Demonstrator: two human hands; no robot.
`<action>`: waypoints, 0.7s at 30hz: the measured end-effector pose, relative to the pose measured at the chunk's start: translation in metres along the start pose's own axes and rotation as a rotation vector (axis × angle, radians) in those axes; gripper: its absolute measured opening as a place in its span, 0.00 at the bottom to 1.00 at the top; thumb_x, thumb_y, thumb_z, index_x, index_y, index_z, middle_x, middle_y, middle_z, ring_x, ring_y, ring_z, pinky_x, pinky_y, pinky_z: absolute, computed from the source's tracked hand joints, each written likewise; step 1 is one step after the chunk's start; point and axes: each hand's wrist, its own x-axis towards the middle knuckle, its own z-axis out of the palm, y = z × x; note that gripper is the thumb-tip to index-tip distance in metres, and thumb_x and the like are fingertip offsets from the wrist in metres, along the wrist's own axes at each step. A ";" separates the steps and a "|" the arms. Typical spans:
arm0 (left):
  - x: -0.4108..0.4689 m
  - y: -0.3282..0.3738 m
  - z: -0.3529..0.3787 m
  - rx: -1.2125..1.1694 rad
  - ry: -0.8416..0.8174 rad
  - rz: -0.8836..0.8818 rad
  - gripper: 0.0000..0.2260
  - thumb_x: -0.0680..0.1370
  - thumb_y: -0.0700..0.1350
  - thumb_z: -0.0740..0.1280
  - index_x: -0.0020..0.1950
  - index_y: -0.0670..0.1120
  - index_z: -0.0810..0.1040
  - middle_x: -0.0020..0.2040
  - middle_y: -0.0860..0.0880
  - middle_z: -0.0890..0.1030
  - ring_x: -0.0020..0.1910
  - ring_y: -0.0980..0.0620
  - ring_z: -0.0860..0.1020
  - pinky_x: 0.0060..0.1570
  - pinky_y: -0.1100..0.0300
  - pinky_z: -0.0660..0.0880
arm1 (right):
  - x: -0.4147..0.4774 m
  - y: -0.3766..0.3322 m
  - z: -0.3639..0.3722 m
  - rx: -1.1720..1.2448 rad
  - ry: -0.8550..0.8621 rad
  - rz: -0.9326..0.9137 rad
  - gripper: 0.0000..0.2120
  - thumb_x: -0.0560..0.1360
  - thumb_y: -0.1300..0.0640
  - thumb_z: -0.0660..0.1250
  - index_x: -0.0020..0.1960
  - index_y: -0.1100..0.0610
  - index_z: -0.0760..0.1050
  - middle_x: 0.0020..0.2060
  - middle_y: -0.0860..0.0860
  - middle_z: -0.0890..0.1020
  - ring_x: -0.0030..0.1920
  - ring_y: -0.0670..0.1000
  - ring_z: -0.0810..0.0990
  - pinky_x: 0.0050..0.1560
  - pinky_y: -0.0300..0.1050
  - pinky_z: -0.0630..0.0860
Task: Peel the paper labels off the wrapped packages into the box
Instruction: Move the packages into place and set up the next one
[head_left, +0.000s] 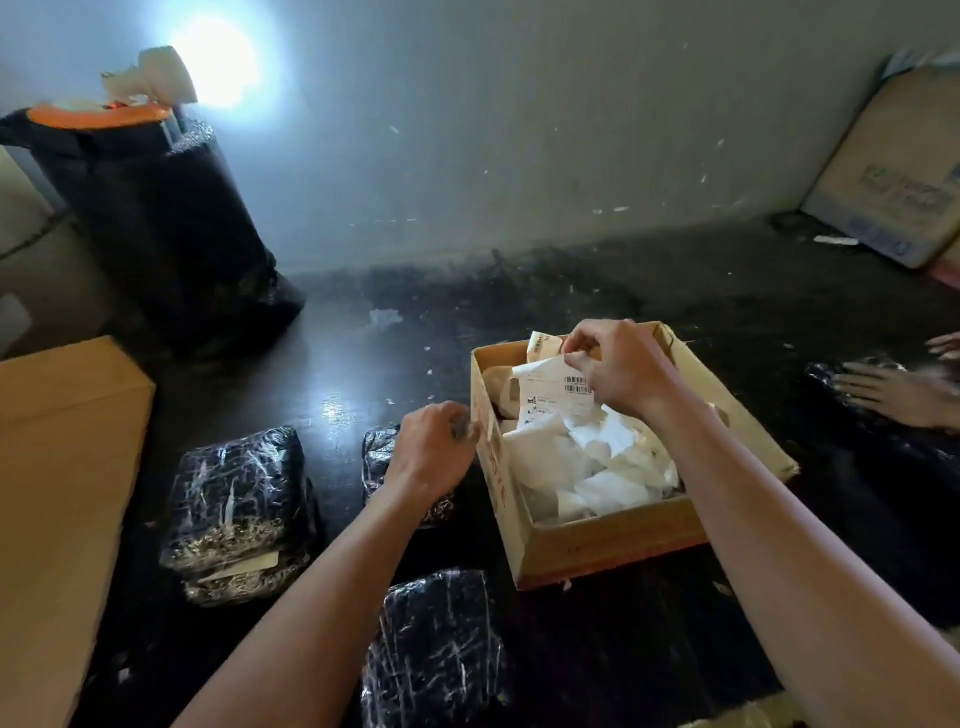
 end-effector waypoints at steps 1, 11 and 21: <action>0.002 0.005 0.011 -0.016 -0.003 -0.015 0.08 0.79 0.51 0.69 0.45 0.48 0.81 0.44 0.49 0.84 0.48 0.45 0.84 0.49 0.50 0.81 | 0.001 0.010 -0.002 0.017 -0.006 0.015 0.02 0.78 0.58 0.72 0.50 0.54 0.82 0.50 0.51 0.86 0.50 0.52 0.83 0.41 0.37 0.74; 0.003 0.024 0.078 -0.238 0.018 -0.137 0.21 0.85 0.48 0.58 0.78 0.59 0.65 0.55 0.47 0.83 0.45 0.53 0.79 0.44 0.61 0.74 | 0.016 0.069 0.013 0.189 -0.223 0.111 0.02 0.78 0.59 0.72 0.48 0.53 0.80 0.47 0.48 0.84 0.49 0.50 0.84 0.36 0.34 0.75; -0.004 0.022 0.088 -0.365 0.026 -0.233 0.22 0.86 0.50 0.57 0.81 0.58 0.59 0.73 0.46 0.75 0.57 0.60 0.71 0.49 0.74 0.65 | 0.028 0.080 0.064 0.077 -0.310 0.070 0.08 0.76 0.53 0.75 0.54 0.47 0.80 0.56 0.50 0.82 0.56 0.53 0.81 0.58 0.53 0.81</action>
